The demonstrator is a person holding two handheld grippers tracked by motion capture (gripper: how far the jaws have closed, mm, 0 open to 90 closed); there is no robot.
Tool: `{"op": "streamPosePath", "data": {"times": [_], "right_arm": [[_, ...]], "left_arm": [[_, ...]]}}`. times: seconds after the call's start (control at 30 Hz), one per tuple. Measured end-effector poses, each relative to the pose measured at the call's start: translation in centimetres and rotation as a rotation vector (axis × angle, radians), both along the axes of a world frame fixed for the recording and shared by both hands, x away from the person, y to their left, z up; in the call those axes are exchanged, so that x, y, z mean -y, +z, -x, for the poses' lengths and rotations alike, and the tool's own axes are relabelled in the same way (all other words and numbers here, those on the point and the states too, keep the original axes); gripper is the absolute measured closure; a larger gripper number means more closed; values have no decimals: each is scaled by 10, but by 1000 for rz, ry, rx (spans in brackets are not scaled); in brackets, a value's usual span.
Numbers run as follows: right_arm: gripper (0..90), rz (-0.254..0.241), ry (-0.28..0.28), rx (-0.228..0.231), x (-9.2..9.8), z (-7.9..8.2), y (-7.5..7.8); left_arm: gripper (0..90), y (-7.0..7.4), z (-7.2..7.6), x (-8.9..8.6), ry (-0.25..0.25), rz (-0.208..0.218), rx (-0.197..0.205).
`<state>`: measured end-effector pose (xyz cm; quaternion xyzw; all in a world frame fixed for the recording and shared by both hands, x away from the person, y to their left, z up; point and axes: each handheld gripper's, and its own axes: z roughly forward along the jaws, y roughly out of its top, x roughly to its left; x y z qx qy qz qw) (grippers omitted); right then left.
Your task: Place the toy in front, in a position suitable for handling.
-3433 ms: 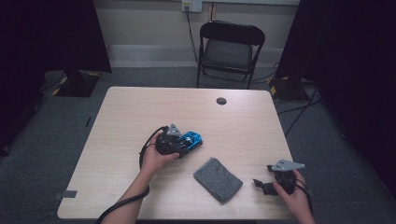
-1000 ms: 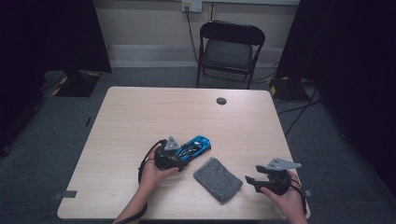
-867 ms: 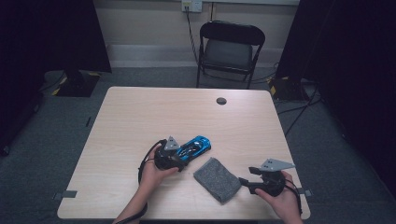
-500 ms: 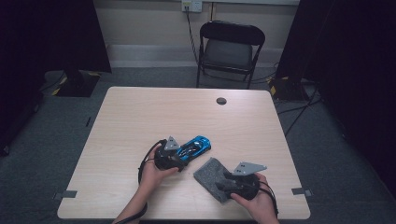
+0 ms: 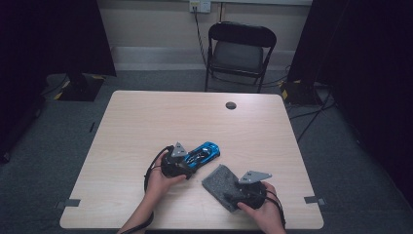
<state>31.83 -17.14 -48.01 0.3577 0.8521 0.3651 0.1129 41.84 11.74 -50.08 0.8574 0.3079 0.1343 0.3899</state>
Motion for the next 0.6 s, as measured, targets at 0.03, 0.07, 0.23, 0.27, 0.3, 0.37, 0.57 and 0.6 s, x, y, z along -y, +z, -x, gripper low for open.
{"op": "streamPosePath", "data": {"times": [0.03, 0.07, 0.23, 0.27, 0.3, 0.37, 0.57, 0.6], "right_arm": [[376, 0, 0, 0, 0, 0, 0], [386, 2, -3, -2, -1, 0, -2], [400, 31, -19, 39, -4, 3, -8], [401, 42, -22, 47, -6, 4, -9], [402, 46, -28, 50, -6, 5, -9], [408, 44, -31, 51, -7, 5, -9], [522, 53, -29, 35, -6, 4, -7], [522, 53, -29, 35, -6, 4, -7]], "left_arm": [[240, 0, 0, 0, 0, 1, 0], [240, 0, 0, 0, -1, -1, 1], [240, 0, 0, 0, 0, 0, 0], [240, 0, 0, 0, -1, -1, 1], [240, 0, 0, 0, 0, 0, 0], [240, 0, 0, 0, 0, 0, 0], [240, 0, 0, 0, 0, 0, 1], [240, 0, 0, 0, -1, 0, 1]]}}
